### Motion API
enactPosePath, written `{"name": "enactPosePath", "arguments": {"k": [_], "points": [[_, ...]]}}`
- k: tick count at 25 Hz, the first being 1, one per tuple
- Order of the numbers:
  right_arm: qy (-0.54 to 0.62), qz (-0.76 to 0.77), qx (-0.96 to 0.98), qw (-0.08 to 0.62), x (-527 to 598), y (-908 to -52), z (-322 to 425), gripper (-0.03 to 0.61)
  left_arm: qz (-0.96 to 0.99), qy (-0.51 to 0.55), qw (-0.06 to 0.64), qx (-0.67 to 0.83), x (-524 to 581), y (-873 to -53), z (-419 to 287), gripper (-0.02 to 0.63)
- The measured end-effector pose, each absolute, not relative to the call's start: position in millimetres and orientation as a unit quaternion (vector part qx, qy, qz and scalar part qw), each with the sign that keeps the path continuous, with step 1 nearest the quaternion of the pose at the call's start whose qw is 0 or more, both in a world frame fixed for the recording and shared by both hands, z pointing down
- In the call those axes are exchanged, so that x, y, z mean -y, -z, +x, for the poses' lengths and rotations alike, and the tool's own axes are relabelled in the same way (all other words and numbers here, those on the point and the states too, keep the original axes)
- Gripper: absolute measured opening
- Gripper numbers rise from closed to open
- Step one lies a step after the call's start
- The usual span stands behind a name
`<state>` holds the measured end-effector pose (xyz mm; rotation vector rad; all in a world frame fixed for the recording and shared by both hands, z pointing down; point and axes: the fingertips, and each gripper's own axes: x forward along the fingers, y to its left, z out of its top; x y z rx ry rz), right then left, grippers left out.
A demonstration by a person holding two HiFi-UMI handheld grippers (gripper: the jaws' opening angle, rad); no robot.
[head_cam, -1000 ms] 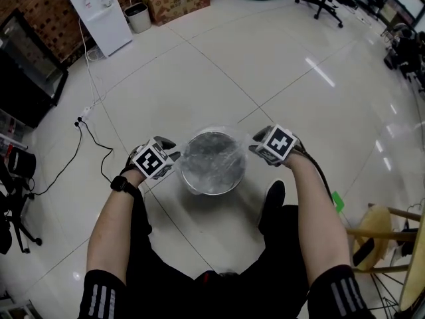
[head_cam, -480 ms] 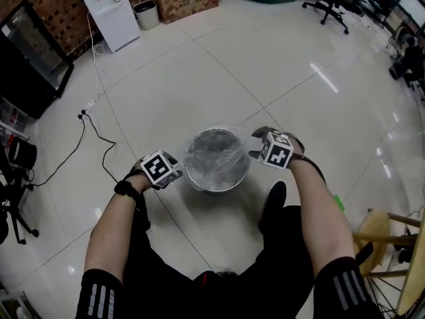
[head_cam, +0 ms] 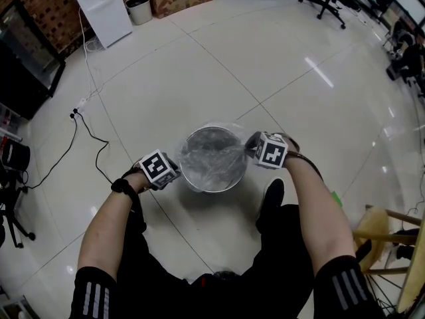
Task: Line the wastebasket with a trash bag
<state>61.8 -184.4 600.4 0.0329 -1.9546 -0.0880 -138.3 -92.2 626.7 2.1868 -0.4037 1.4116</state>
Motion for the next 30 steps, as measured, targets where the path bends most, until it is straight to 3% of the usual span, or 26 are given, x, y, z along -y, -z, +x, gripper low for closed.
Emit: {"name": "enactPosePath", "arguments": {"k": [4, 12, 20, 30], "points": [[0.003, 0.005, 0.839, 0.544, 174, -590, 69, 0.012, 0.808, -0.511, 0.253, 0.145, 87, -618, -136, -0.006], [-0.066, -0.060, 0.847, 0.523, 135, -582, 79, 0.012, 0.815, -0.524, 0.238, 0.072, 51, -626, -129, -0.006], [-0.148, -0.102, 0.811, 0.557, 105, -619, 106, 0.012, 0.780, -0.566, 0.260, 0.054, 37, -651, -137, -0.006], [-0.134, -0.109, 0.772, 0.612, 103, -660, 116, 0.012, 0.748, -0.606, 0.264, 0.052, 32, -687, -139, -0.006]]}}
